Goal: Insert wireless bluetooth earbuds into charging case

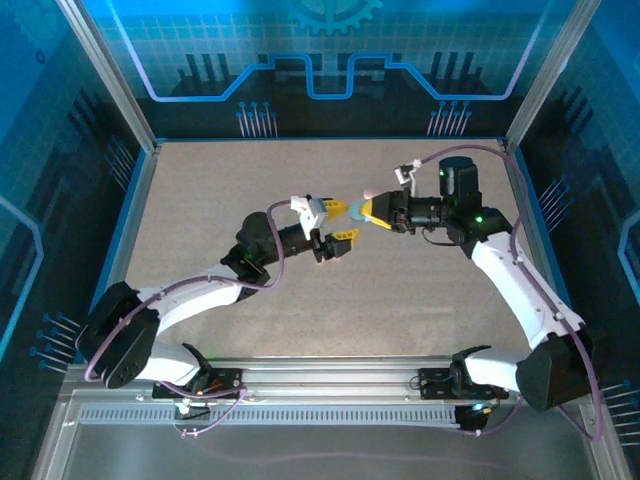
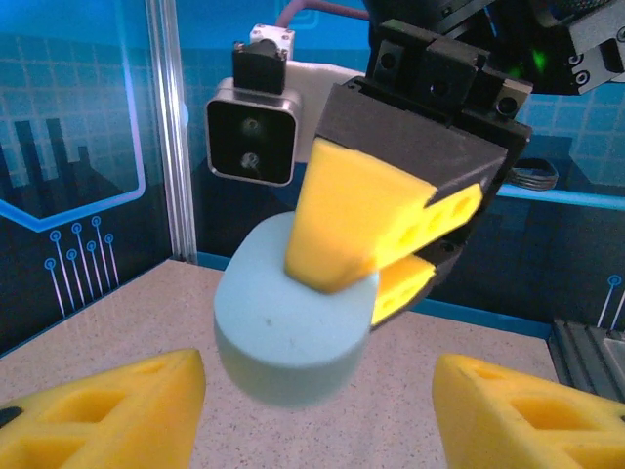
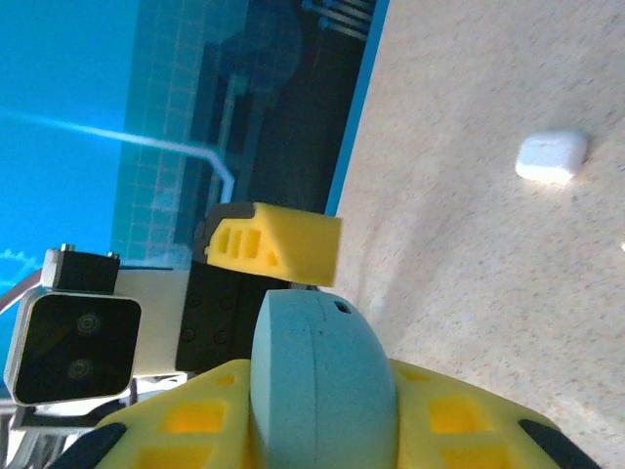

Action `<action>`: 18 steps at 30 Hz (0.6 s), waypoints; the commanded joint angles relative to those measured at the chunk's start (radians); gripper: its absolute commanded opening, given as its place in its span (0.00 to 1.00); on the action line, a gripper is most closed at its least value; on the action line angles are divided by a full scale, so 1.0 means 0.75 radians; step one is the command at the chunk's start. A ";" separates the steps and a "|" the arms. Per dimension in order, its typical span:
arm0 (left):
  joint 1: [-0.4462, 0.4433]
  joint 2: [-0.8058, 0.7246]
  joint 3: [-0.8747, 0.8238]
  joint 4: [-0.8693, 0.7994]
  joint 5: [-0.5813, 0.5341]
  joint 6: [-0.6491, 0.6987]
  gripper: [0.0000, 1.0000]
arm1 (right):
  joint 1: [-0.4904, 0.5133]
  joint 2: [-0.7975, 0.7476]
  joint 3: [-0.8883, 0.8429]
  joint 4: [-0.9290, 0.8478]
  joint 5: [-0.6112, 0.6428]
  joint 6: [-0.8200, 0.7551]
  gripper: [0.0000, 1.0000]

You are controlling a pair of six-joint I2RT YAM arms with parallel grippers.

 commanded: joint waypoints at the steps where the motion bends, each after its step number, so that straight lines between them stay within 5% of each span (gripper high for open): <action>1: 0.006 -0.064 -0.034 -0.046 -0.062 0.061 0.66 | -0.063 -0.097 -0.058 0.083 0.132 0.013 0.20; 6: 0.011 -0.133 -0.067 -0.060 -0.215 0.053 0.71 | -0.124 -0.095 -0.155 -0.017 0.351 -0.074 0.22; 18: 0.065 -0.267 -0.012 -0.360 -0.508 -0.086 0.91 | -0.084 0.455 -0.110 0.108 0.287 -0.157 0.22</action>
